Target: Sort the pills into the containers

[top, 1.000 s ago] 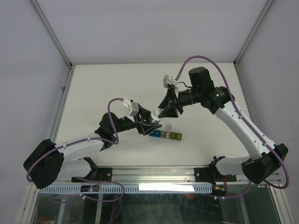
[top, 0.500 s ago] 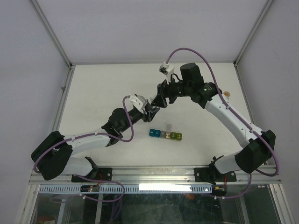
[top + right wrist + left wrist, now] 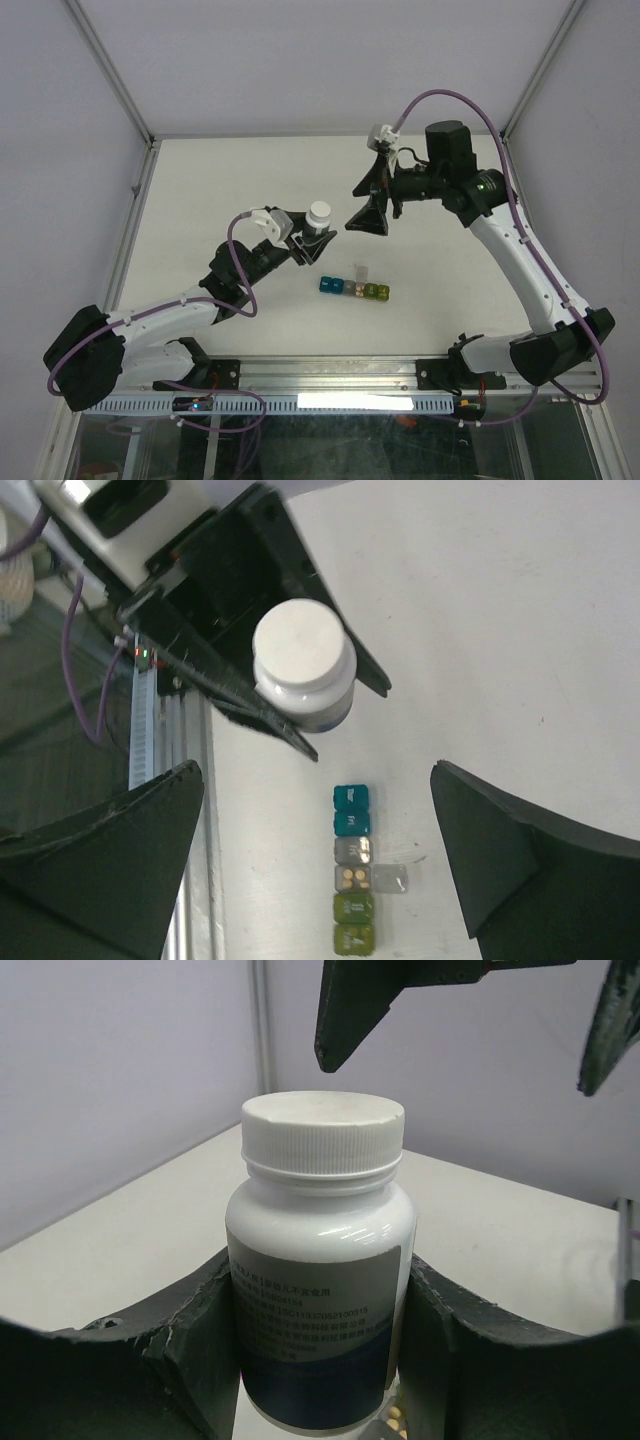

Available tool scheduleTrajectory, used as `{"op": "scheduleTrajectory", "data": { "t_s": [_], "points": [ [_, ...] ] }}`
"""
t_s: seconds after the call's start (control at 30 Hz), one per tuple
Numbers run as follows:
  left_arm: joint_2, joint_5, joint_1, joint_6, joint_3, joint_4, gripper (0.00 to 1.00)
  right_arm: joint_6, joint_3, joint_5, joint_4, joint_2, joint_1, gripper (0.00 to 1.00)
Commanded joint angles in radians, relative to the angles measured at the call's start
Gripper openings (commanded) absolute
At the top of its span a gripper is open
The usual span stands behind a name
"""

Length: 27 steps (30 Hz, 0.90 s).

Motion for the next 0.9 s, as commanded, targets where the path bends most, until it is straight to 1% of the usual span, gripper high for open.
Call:
{"op": "scheduleTrajectory", "data": {
  "t_s": [0.0, 0.07, 0.2, 0.3, 0.5, 0.7, 0.87],
  "points": [
    [-0.068, 0.164, -0.011, -0.077, 0.002, -0.023, 0.0, -0.459, 0.052, -0.239, -0.253, -0.02, -0.001, 0.99],
    [-0.073, 0.243, -0.011, -0.108, 0.015, -0.046, 0.0, -0.575, 0.07, -0.261, -0.337, -0.005, -0.001, 0.99],
    [-0.056, 0.375, -0.009, -0.157, 0.012, -0.01, 0.0, -0.64, 0.1, -0.243, -0.37, 0.02, 0.0, 0.99],
    [-0.04, 0.436, -0.005, -0.189, 0.004, 0.026, 0.0, -0.744, 0.116, -0.25, -0.444, 0.032, 0.0, 0.99],
    [-0.017, 0.525, 0.005, -0.222, 0.013, 0.038, 0.0, -0.985, 0.119, -0.265, -0.611, 0.034, 0.0, 0.99],
    [0.008, 0.572, 0.015, -0.245, 0.029, 0.02, 0.0, -1.052, 0.136, -0.262, -0.662, 0.037, 0.0, 0.99],
    [0.034, 0.618, 0.027, -0.27, 0.062, -0.027, 0.0, -1.153, 0.144, -0.262, -0.732, 0.041, 0.0, 0.99]
  ]
}}
